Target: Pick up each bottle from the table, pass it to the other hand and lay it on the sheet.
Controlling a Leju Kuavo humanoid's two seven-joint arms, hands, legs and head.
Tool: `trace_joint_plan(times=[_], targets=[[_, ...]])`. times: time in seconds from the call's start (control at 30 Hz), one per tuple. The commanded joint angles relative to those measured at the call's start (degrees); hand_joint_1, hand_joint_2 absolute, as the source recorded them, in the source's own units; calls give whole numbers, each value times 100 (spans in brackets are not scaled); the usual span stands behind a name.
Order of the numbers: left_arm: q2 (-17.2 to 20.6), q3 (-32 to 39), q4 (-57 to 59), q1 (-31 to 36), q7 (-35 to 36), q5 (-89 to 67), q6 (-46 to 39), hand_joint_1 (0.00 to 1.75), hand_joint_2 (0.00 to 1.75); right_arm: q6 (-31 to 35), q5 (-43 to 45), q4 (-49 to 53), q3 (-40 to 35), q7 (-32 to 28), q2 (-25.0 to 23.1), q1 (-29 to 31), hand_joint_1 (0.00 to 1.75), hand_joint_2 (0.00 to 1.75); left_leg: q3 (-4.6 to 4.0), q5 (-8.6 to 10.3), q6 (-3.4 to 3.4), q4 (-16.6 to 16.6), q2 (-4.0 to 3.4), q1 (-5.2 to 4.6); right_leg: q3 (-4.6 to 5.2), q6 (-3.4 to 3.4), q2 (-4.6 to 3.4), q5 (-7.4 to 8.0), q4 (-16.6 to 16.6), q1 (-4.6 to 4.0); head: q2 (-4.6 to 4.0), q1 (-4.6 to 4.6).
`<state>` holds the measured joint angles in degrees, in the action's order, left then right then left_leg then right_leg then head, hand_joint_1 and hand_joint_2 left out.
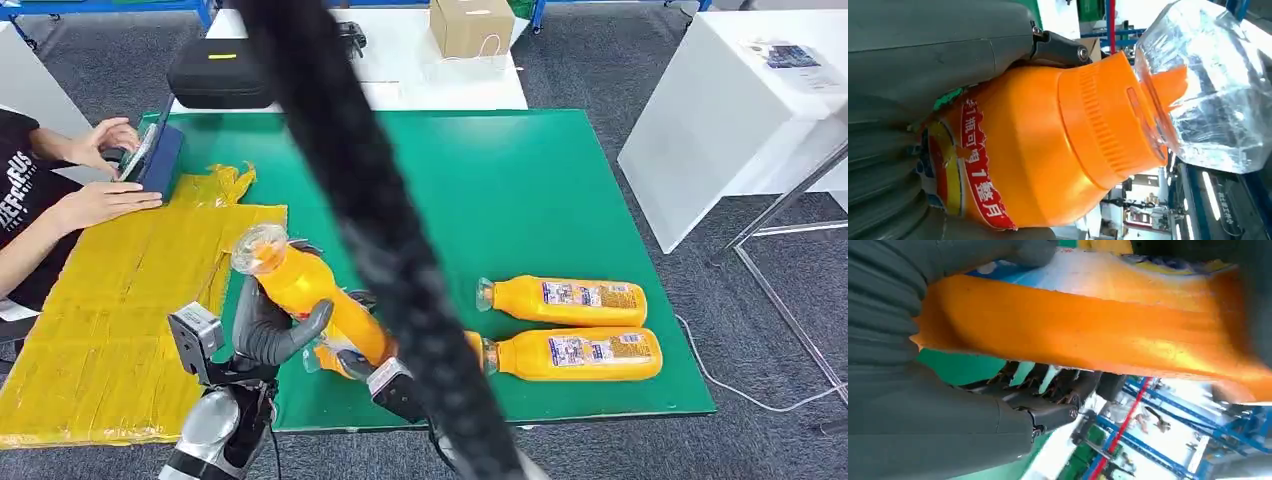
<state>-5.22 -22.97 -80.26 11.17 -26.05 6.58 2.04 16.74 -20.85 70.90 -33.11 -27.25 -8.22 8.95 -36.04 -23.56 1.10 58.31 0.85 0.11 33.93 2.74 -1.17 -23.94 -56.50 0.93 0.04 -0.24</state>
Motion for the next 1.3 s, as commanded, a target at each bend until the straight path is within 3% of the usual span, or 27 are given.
trace_joint_plan(times=[0.03, 0.07, 0.17, 0.3, 0.4, 0.53, 0.9, 1.3], targets=[[626, 353, -177, 310, -19, -1863, -1541, 175, 175, 881, -781, 1586, -42, 135, 501, -338, 0, 175, 28, -16, -11, -1, -15, 3, -23, -17, 4, -13, -1, -6, 0, 0], [764, 406, -127, 423, 219, -2844, -2107, 175, 175, 990, -1055, 1734, 48, 280, 584, -415, 0, 175, 22, -9, -9, -2, 3, 3, -23, -14, 19, -11, 0, -6, 0, 0], [1160, 664, 168, 699, 1037, -5160, -2703, 175, 175, 996, -1889, 1984, 315, 762, 838, -600, 0, 175, 10, -2, -7, 0, 3, 5, -8, -11, 16, -4, 0, -7, 0, 0], [1390, 1108, 361, 767, 1121, -5514, -2264, 175, 175, 714, -2113, 2011, 596, 921, 886, -644, 0, 175, 19, 0, -10, -5, -5, 6, -13, -13, 10, -2, 4, -8, 0, 0], [1814, 1017, 665, 922, 1944, -7160, -2208, 175, 175, 329, -2724, 1907, 534, 1420, 1027, -588, 0, 175, 23, -2, -12, -5, -10, 7, -16, -15, 7, -4, 3, -9, 0, 0], [1932, 1012, 935, 957, 2130, -7563, -1988, 175, 175, 25, -2995, 1762, 483, 1695, 1126, -554, 0, 175, 33, -4, -15, -8, -7, 8, -29, -17, 14, -7, 7, -11, 0, 0], [1657, 896, 2195, 810, 2004, -7561, -1903, 175, 175, -667, -3623, 928, -15, 2302, 1400, -78, 0, 175, 25, 1, -10, -10, -9, 3, -20, -11, 5, -1, 9, -4, 0, 0], [1405, 1066, 3028, 921, 1782, -7234, -2206, 175, 175, -975, -3673, 557, -373, 2430, 1574, 247, 0, 175, 22, 1, -9, -10, -5, 1, -19, -9, 7, -2, 7, -2, 0, 0]])
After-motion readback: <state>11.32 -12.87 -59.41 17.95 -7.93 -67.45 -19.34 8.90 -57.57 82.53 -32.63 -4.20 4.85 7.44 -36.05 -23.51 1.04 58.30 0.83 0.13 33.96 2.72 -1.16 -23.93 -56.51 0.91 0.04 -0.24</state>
